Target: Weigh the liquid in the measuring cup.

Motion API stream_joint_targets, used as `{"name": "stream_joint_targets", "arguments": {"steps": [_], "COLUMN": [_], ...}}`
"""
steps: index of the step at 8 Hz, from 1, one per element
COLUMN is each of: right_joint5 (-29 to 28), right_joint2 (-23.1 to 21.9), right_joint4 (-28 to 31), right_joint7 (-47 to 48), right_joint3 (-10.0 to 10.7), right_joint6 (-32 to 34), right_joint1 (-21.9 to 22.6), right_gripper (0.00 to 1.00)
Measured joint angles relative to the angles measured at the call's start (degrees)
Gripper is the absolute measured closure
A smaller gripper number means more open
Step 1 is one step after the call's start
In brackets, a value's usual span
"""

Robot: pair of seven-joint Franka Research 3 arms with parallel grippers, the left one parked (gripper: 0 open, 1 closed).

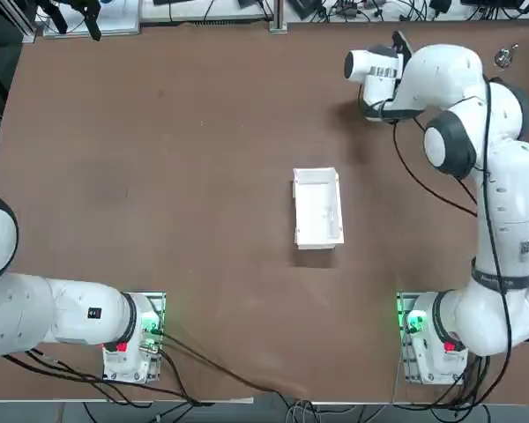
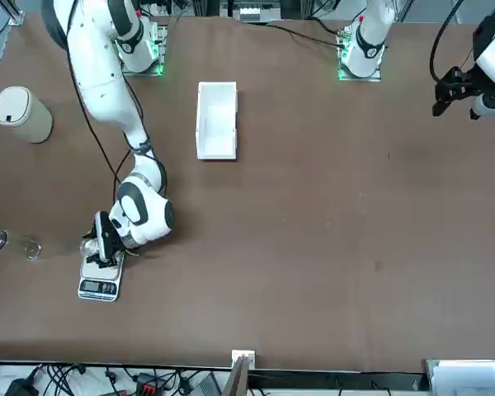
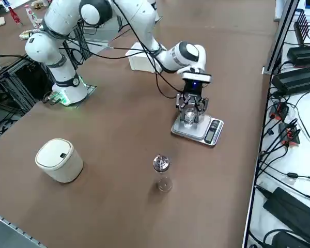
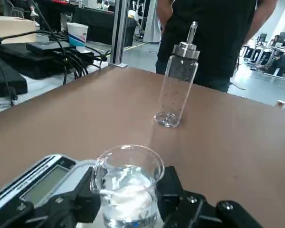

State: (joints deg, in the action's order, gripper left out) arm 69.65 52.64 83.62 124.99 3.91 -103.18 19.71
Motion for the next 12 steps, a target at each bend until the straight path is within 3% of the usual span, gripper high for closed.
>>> {"name": "stream_joint_targets", "arguments": {"steps": [2, 3, 4, 6, 9, 12], "right_joint5": [0.0, -0.1, -0.18, -3.0, -20.84, -34.39], "right_joint2": [0.42, 0.42, 0.41, 0.11, -4.62, -14.53], "right_joint4": [-0.11, -0.2, -0.42, -1.81, -10.03, -12.99], "right_joint7": [-0.06, -0.09, -0.24, -3.03, -20.54, -42.93], "right_joint3": [-0.01, -0.1, -0.27, -0.59, -1.15, -0.94], "right_joint6": [-0.12, -0.12, -0.11, 0.01, 3.14, 7.33], "right_joint1": [0.0, 0.01, 0.12, 0.47, 4.95, 5.96], "right_gripper": [0.26, 0.07, 0.0, 0.0, 0.0, 0.0]}}
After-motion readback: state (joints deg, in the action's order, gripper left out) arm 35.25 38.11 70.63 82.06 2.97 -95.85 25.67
